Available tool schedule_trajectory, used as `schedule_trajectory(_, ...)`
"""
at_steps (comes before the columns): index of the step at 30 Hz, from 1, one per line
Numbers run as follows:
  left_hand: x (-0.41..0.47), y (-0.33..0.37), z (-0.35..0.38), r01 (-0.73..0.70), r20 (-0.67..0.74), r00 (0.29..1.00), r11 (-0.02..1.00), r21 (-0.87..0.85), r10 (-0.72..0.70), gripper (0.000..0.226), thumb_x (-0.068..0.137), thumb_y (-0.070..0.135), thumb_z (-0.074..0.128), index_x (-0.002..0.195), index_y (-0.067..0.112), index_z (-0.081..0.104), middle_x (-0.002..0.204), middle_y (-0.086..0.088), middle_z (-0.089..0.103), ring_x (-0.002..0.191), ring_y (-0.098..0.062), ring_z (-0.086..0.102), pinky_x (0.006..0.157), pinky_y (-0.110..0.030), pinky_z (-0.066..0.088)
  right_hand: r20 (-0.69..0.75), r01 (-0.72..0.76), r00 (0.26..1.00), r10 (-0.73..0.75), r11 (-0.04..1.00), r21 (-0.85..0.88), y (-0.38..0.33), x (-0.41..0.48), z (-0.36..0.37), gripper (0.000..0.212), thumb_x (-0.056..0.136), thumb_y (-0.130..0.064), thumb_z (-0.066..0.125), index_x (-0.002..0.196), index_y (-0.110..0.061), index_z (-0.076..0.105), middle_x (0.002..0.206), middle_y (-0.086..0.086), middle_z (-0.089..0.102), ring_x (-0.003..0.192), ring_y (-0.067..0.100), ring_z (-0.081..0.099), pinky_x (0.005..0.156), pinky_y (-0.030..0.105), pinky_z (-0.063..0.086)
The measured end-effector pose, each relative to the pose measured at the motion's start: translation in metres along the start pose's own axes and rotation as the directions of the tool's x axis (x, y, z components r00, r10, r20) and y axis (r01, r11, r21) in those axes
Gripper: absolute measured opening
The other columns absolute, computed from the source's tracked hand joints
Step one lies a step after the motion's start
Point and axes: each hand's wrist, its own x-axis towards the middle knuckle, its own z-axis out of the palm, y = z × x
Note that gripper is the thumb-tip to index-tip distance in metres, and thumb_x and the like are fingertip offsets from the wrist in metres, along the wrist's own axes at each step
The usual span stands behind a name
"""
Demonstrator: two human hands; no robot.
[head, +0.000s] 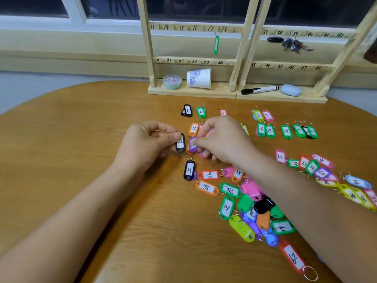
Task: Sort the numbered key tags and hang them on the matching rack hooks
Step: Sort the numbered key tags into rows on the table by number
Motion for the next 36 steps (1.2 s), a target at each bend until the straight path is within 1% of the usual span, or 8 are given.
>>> schedule_trajectory(3, -0.001, -0.001, 0.003, -0.005, 0.002, 1.000, 1.000, 0.025, 0.005, 0.016, 0.090, 0.012, 0.084, 0.102, 0.005, 0.076, 0.084, -0.017, 0.080, 0.069, -0.019, 0.074, 0.062, -0.031, 0.051, 0.011, 0.023, 1.000, -0.023, 0.999, -0.026, -0.001, -0.003, -0.003, 0.009, 0.093, -0.015, 0.076, 0.085, -0.013, 0.072, 0.065, 0.000, 0.076, 0.057, 0.014, 0.075, 0.055, 0.039, 0.064)
schedule_trajectory(11, -0.007, 0.003, 0.010, -0.018, 0.055, 0.998, 1.000, 0.025, 0.017, 0.019, 0.093, 0.012, 0.080, 0.111, 0.013, 0.074, 0.090, -0.011, 0.082, 0.084, -0.021, 0.080, 0.063, -0.027, 0.057, 0.017, 0.077, 0.997, -0.077, 0.996, 0.036, -0.005, -0.010, -0.011, 0.021, 0.103, -0.022, 0.063, 0.088, -0.014, 0.074, 0.071, 0.000, 0.078, 0.057, 0.022, 0.075, 0.051, 0.035, 0.058)
schedule_trajectory(14, -0.009, 0.004, 0.015, -0.046, 0.055, 0.997, 0.999, 0.008, 0.045, 0.025, 0.093, 0.012, 0.082, 0.115, 0.012, 0.072, 0.091, -0.013, 0.081, 0.080, -0.023, 0.078, 0.069, -0.035, 0.060, 0.079, 0.087, 0.992, -0.097, 0.989, 0.117, -0.004, -0.011, -0.016, 0.017, 0.099, -0.029, 0.075, 0.091, -0.013, 0.077, 0.072, 0.007, 0.077, 0.050, 0.011, 0.066, 0.050, 0.026, 0.049)
schedule_trajectory(17, -0.012, 0.004, 0.021, -0.069, 0.057, 0.996, 0.998, -0.010, 0.070, 0.027, 0.093, 0.012, 0.081, 0.117, 0.010, 0.070, 0.091, -0.017, 0.080, 0.072, -0.022, 0.073, 0.076, -0.047, 0.060, 0.103, 0.088, 0.989, -0.110, 0.975, 0.203, 0.000, -0.013, -0.021, 0.012, 0.093, -0.021, 0.082, 0.093, -0.011, 0.076, 0.073, 0.012, 0.076, 0.055, 0.010, 0.064, 0.050, 0.028, 0.047)
schedule_trajectory(20, -0.012, 0.001, 0.022, -0.101, 0.052, 0.994, 0.995, 0.008, 0.101, 0.024, 0.094, 0.012, 0.081, 0.116, 0.012, 0.070, 0.092, -0.017, 0.079, 0.076, -0.023, 0.075, 0.081, -0.056, 0.059, 0.060, 0.064, 0.995, -0.081, 0.966, 0.249, 0.008, -0.012, -0.026, 0.013, 0.091, -0.015, 0.084, 0.093, -0.006, 0.076, 0.066, 0.004, 0.073, 0.054, 0.007, 0.064, 0.049, 0.024, 0.047)
schedule_trajectory(27, -0.011, -0.006, 0.015, -0.253, 0.088, 0.967, 0.892, 0.374, 0.237, 0.008, 0.094, 0.022, 0.078, 0.097, 0.028, 0.076, 0.086, 0.006, 0.078, 0.073, -0.011, 0.073, 0.073, -0.027, 0.057, 0.014, -0.032, 0.999, 0.031, 0.989, 0.144, 0.019, -0.008, -0.023, 0.018, 0.086, -0.021, 0.090, 0.089, -0.012, 0.075, 0.073, 0.007, 0.078, 0.059, 0.015, 0.071, 0.048, 0.029, 0.052)
schedule_trajectory(32, -0.015, -0.005, 0.012, -0.309, 0.153, 0.951, 0.769, 0.559, 0.270, 0.008, 0.090, 0.033, 0.083, 0.093, 0.035, 0.077, 0.085, 0.019, 0.075, 0.079, -0.004, 0.068, 0.066, -0.010, 0.044, -0.053, 0.033, 0.998, -0.037, 0.997, -0.075, 0.023, -0.009, -0.021, 0.024, 0.083, -0.034, 0.091, 0.081, -0.021, 0.071, 0.065, -0.001, 0.075, 0.057, 0.010, 0.071, 0.054, 0.029, 0.050)
schedule_trajectory(36, -0.018, -0.001, 0.009, -0.320, 0.204, 0.947, 0.722, 0.614, 0.247, 0.013, 0.087, 0.040, 0.085, 0.095, 0.036, 0.075, 0.085, 0.022, 0.073, 0.078, 0.001, 0.066, 0.065, -0.008, 0.043, -0.131, 0.103, 0.984, -0.123, 0.983, -0.154, 0.027, -0.020, -0.029, 0.022, 0.088, -0.037, 0.086, 0.077, -0.025, 0.071, 0.065, -0.005, 0.071, 0.061, 0.006, 0.067, 0.061, 0.027, 0.052)
